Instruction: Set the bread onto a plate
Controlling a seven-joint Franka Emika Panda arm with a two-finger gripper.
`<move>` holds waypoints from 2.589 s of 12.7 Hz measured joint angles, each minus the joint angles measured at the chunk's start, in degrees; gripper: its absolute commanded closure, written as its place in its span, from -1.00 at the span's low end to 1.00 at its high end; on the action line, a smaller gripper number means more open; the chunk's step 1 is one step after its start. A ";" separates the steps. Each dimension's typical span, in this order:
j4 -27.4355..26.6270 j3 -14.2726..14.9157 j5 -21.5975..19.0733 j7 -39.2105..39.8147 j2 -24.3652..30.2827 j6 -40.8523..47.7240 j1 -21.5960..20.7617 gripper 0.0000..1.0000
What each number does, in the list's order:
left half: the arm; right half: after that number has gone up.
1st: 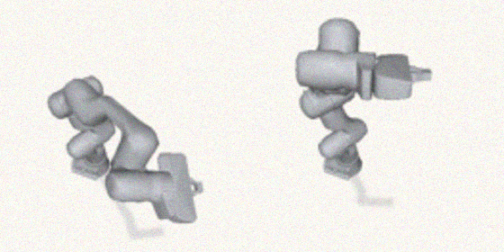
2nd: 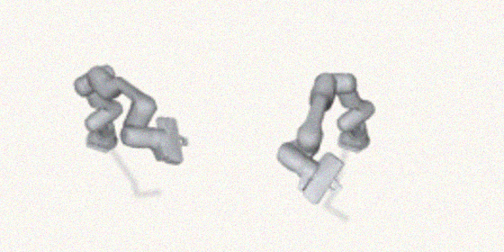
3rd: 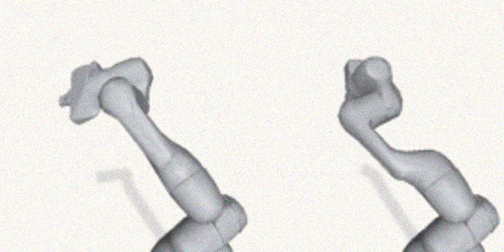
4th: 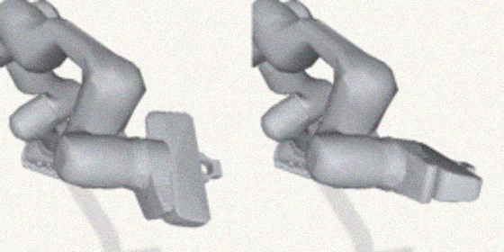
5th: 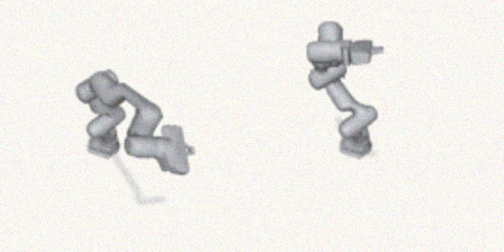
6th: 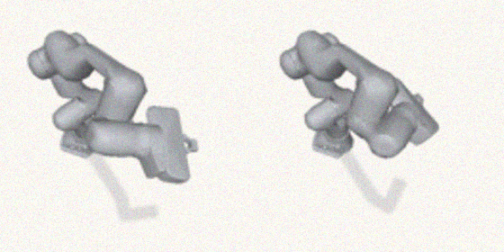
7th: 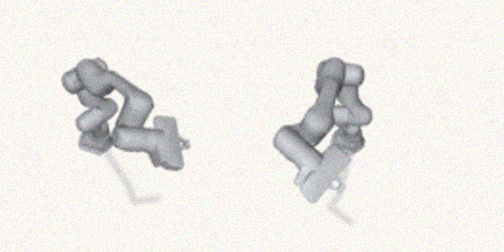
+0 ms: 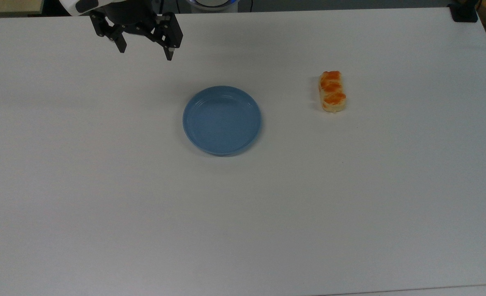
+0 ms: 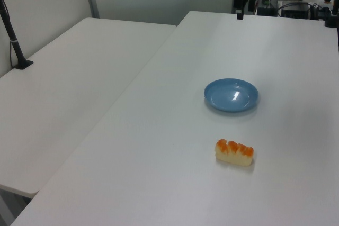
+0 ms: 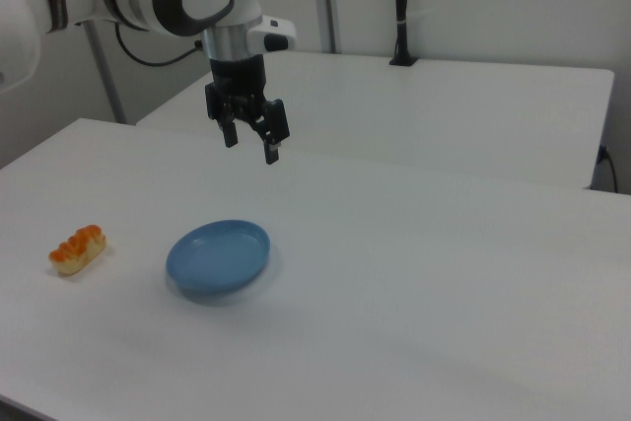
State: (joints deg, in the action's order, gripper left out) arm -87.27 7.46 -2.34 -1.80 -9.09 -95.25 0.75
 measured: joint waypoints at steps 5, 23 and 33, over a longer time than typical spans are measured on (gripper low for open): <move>0.00 -0.01 0.03 0.00 0.00 0.00 0.06 -1.00; -0.71 -2.04 -0.02 -9.37 -0.32 1.19 -18.79 -1.00; -1.43 -2.24 -0.03 -28.43 -11.68 -8.74 -36.79 -1.00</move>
State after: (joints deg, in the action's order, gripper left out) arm -88.70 5.22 -2.37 -30.23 -20.77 -103.99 -36.05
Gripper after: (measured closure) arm 0.000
